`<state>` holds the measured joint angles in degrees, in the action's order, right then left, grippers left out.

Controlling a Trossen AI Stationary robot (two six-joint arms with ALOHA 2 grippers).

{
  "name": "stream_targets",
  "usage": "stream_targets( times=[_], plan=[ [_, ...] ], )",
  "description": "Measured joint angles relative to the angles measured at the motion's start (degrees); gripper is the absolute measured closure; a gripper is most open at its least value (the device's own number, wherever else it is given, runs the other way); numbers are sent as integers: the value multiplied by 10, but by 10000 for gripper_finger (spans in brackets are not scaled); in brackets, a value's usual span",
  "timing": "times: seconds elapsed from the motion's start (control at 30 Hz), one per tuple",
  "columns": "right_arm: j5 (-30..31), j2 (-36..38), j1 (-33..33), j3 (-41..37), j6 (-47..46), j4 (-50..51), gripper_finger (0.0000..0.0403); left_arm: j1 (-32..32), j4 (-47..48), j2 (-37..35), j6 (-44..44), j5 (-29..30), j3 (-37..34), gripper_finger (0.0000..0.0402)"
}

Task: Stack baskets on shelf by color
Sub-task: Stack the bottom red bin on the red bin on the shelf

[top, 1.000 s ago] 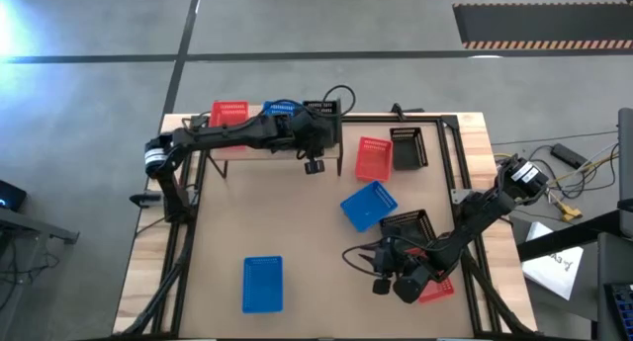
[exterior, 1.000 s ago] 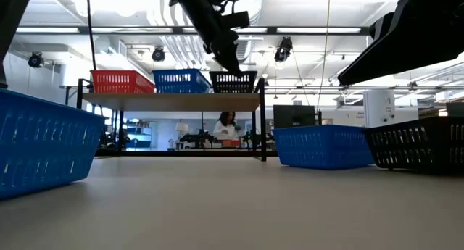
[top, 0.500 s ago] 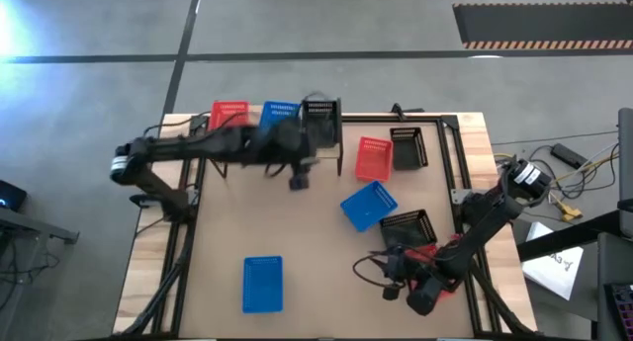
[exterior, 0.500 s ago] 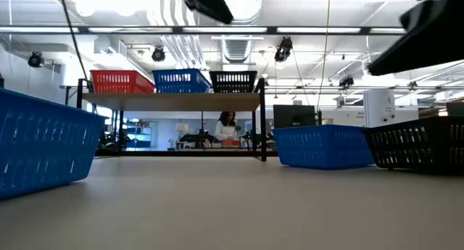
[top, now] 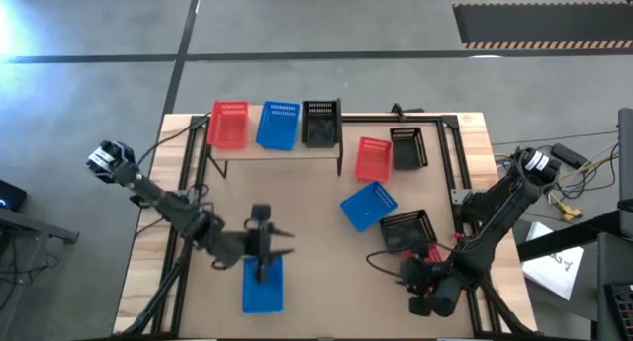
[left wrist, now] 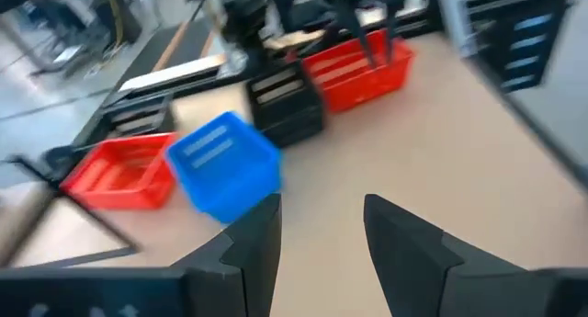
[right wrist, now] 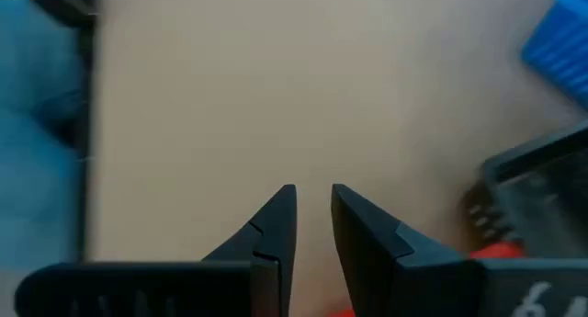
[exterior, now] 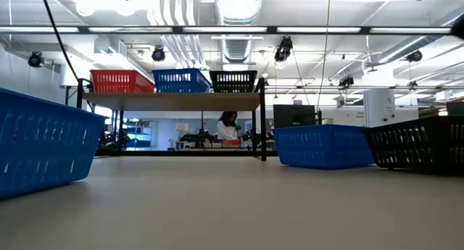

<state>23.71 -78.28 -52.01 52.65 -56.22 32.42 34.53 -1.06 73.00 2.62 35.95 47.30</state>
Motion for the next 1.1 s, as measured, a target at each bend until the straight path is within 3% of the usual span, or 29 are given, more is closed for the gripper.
stream_targets(
  times=[0.17, 0.43, 0.73, 0.93, 1.1],
  plan=[
    [-68, 23, 14, 49, -17, 29, 292, 38, -150, 7, 1, 13, -85, 261],
    [-116, -2, -24, 152, -132, 164, 238, 41, -175, 4, 30, 17, -113, 261],
    [-138, -97, -120, 152, -143, 193, 259, 41, -154, 4, 31, 17, -113, 261],
    [-191, -153, -131, 154, -131, 225, 279, 42, -154, 4, 31, 17, -113, 261],
    [-197, -184, -132, 153, -116, 231, 298, 63, -153, -7, 30, 17, -103, 261]
  ],
)
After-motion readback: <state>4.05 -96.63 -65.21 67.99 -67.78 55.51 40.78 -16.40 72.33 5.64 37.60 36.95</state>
